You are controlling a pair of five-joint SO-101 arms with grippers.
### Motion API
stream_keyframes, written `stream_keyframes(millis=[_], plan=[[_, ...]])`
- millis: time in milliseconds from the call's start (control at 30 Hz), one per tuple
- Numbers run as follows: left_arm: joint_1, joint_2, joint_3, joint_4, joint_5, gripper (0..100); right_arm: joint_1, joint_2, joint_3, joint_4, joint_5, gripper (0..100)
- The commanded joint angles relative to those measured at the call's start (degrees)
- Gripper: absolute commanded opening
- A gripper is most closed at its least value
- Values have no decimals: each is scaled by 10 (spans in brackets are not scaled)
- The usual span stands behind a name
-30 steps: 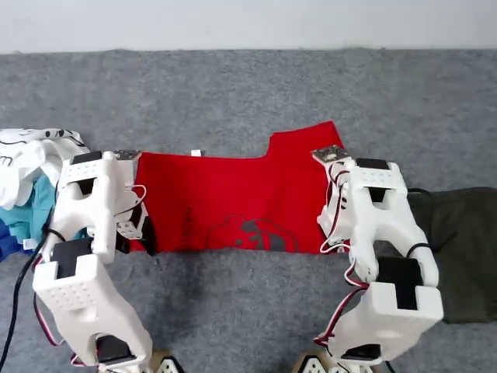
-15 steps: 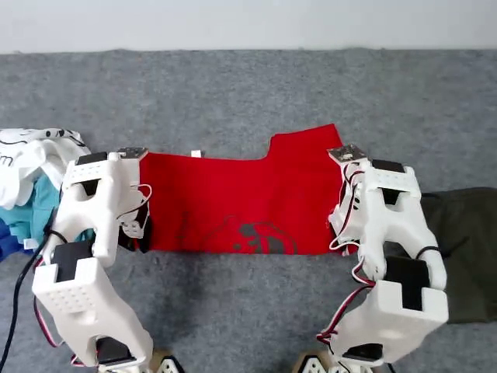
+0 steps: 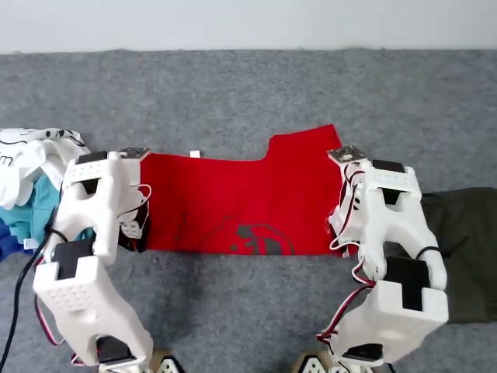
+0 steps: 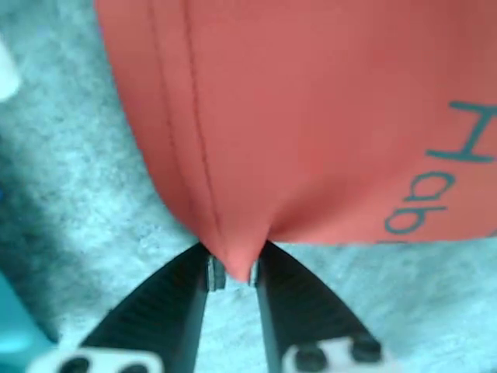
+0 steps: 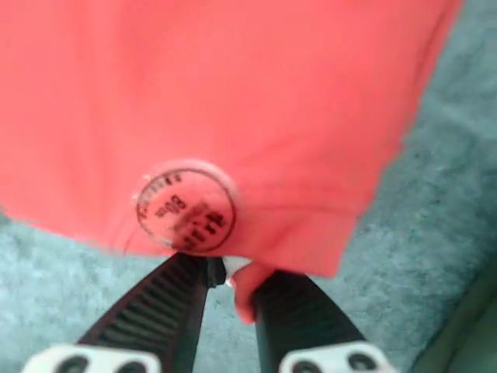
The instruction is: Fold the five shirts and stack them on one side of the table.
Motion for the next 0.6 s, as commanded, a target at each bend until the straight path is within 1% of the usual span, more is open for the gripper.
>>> stream_keyframes(millis=[0,167,300,433,567], plan=[[-15,12,9,19,-29,12,8,-34,-1,27,19,10],[-18,12,9,62,-34,12,9,-34,0,80,19,10],[-18,12,10,105,-70,12,10,-34,0,95,33,10],[-18,11,11,161,-87,12,10,-34,0,120,36,10],[-18,11,61,162,-113,12,25,-34,0,127,37,10]])
